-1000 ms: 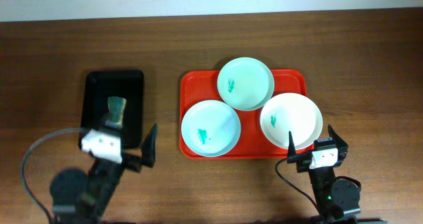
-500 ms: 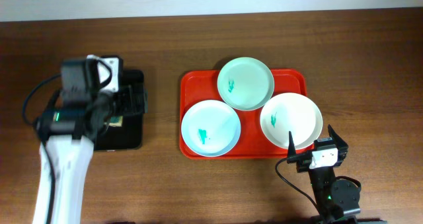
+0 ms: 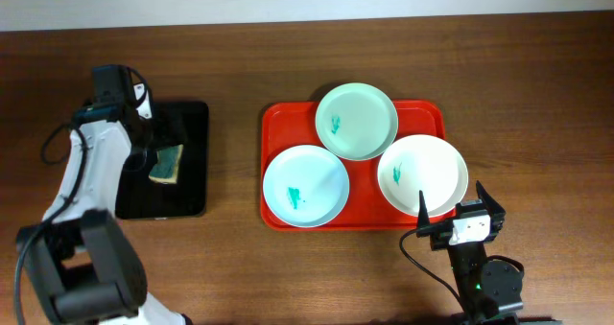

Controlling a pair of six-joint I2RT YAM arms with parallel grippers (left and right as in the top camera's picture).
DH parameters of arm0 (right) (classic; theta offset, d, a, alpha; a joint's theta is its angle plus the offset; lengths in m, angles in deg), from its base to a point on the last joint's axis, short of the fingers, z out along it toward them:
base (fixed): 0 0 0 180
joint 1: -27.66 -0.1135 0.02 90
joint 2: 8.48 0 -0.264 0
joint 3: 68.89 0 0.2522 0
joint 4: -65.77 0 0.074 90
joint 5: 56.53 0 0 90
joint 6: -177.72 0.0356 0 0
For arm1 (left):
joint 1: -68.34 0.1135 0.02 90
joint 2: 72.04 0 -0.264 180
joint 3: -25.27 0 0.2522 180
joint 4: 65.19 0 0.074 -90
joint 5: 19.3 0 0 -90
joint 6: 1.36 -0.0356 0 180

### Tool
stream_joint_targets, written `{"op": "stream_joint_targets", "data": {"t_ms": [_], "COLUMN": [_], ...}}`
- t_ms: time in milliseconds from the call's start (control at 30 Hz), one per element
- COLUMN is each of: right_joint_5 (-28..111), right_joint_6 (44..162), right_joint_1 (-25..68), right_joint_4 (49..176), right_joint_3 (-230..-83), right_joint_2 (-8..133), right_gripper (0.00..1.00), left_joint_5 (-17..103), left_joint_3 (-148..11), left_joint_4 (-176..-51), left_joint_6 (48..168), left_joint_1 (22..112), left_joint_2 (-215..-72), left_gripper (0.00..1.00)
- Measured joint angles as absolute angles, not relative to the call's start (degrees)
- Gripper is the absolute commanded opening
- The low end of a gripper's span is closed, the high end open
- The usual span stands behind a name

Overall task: Clean dirty plates on tray and stack at the side
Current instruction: 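Move the left gripper over the black tray and lower onto the sponge, then close the left gripper on the green-yellow sponge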

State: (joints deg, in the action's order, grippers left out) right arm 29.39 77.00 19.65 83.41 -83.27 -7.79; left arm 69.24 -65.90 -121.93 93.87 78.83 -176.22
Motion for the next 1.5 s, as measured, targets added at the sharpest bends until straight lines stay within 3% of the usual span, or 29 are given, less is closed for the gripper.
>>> {"op": "stream_joint_targets", "data": {"t_ms": [133,333,500,600,633,667,700,733,1100,1267,1500], "right_joint_5": [29.39,29.39,29.39,29.39,29.39,29.39,29.39,29.39,29.39,29.39,29.39], "right_joint_6": [77.00,77.00,77.00,77.00,77.00,77.02,77.00,76.97,77.02,76.97,77.02], "right_joint_1": [19.65,19.65,19.65,19.65,19.65,19.65,19.65,19.65,19.65,19.65,19.65], "right_joint_4": [83.41,83.39,83.41,83.39,83.39,83.39,83.41,83.41,83.41,83.41,83.41], "right_joint_3": [-83.27,-83.27,-83.27,-83.27,-83.27,-83.27,-83.27,-83.27,-83.27,-83.27,-83.27], "right_joint_2": [-7.79,-7.79,-7.79,-7.79,-7.79,-7.79,-7.79,-7.79,-7.79,-7.79,-7.79], "right_gripper": [0.98,0.98,0.98,0.98,0.99,0.98,0.98,0.99,0.98,0.99,0.98], "left_joint_5": [69.29,69.79,71.25,71.38,71.38,71.38,71.52,71.58,71.58,71.58,71.58], "left_joint_3": [-65.97,-65.97,-66.73,-66.82,-66.82,-66.89,-66.97,-67.08,-71.39,-72.09,-72.09], "left_joint_4": [-120.21,-119.16,-119.90,-120.56,-121.01,-121.56,-121.76,-122.02,-134.35,-135.75,-138.24], "left_joint_6": [92.41,90.09,89.28,89.22,89.41,89.20,89.15,89.35,89.07,89.09,88.89], "left_joint_1": [78.76,78.76,78.78,78.78,78.78,78.78,78.78,78.78,78.78,78.78,78.78], "left_joint_2": [-182.21,-188.20,-188.90,-188.94,-188.94,-188.94,-188.94,-188.94,-189.71,-189.71,-189.73], "left_gripper": [0.98,0.79,0.35,0.00,0.00,0.08,0.57,0.99,1.00,0.73,0.77]}}
